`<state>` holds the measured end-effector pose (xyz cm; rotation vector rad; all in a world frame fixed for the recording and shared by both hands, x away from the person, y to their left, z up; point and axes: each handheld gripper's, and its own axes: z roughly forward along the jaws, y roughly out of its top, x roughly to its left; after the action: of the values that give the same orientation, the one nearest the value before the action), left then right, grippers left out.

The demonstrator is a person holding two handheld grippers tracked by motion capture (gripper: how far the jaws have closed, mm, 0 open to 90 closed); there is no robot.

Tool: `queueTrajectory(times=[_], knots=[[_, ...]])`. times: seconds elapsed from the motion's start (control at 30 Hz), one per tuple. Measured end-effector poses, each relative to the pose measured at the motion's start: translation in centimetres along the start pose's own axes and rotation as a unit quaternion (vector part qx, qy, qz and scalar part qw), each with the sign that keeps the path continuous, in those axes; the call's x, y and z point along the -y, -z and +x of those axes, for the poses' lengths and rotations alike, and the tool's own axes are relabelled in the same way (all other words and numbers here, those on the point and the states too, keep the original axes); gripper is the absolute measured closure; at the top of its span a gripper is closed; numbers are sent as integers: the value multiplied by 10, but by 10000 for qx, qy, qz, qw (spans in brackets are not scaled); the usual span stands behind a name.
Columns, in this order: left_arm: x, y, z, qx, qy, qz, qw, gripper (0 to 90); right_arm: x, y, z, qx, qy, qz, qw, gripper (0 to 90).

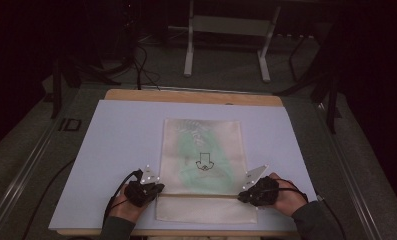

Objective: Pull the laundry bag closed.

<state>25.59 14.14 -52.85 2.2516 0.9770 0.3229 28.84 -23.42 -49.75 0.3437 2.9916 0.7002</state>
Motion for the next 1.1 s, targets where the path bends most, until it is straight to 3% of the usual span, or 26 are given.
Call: queueTrajectory(times=[0.7, 1.1], knots=[[0, 0, 0, -3, -10, 16, 10000, 895, 21, 12, -6, 38, -276, -179, 9995, 824], [0, 0, 1, 17, 4, -2, 10000, 894, 22, 12, -6, 25, -306, -255, 9992, 823]])
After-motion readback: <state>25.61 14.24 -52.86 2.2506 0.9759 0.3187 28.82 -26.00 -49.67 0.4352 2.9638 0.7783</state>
